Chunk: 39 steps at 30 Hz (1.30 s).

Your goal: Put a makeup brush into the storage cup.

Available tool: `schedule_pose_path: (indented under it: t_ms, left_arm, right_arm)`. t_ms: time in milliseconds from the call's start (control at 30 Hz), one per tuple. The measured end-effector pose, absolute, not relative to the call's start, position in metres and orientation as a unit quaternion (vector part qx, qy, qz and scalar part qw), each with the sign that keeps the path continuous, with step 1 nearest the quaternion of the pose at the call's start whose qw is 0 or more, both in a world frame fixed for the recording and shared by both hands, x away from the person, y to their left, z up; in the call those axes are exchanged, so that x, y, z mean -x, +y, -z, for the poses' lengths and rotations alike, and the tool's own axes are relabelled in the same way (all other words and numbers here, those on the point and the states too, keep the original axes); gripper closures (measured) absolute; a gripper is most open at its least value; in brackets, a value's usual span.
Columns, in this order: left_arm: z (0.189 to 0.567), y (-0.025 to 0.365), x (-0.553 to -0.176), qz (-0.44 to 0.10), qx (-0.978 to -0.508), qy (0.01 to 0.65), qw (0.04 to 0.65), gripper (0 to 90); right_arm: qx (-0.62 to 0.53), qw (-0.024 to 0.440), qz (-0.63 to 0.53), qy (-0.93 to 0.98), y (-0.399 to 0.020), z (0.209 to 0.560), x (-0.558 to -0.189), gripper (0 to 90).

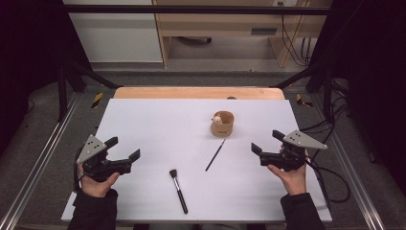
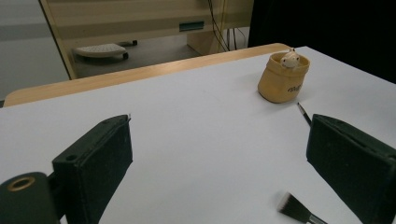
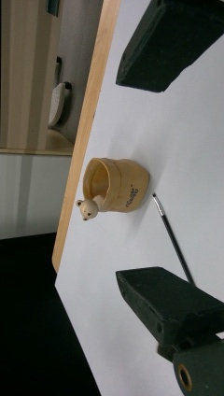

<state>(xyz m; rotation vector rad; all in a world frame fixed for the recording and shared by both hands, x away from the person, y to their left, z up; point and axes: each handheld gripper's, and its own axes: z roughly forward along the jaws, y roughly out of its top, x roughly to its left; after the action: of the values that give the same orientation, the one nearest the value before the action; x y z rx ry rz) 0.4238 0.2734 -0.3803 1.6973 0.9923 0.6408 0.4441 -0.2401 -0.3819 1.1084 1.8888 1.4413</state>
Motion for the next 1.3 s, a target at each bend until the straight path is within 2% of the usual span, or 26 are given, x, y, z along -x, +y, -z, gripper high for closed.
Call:
schedule_pose_path:
  t_ms: [500, 1300]
  left_arm:
    - [0.391, 0.26, -0.421, -0.254, -0.719, 0.42, 0.491, 6.3]
    - [0.422, 0.215, -0.409, -0.211, -0.765, 0.414, 0.446, 6.3]
  right_arm:
    - [-0.409, 0.265, -0.516, 0.705, -0.237, 0.384, -0.443, 7.3]
    - [-0.401, 0.259, -0.505, 0.72, -0.225, 0.387, -0.439, 7.0]
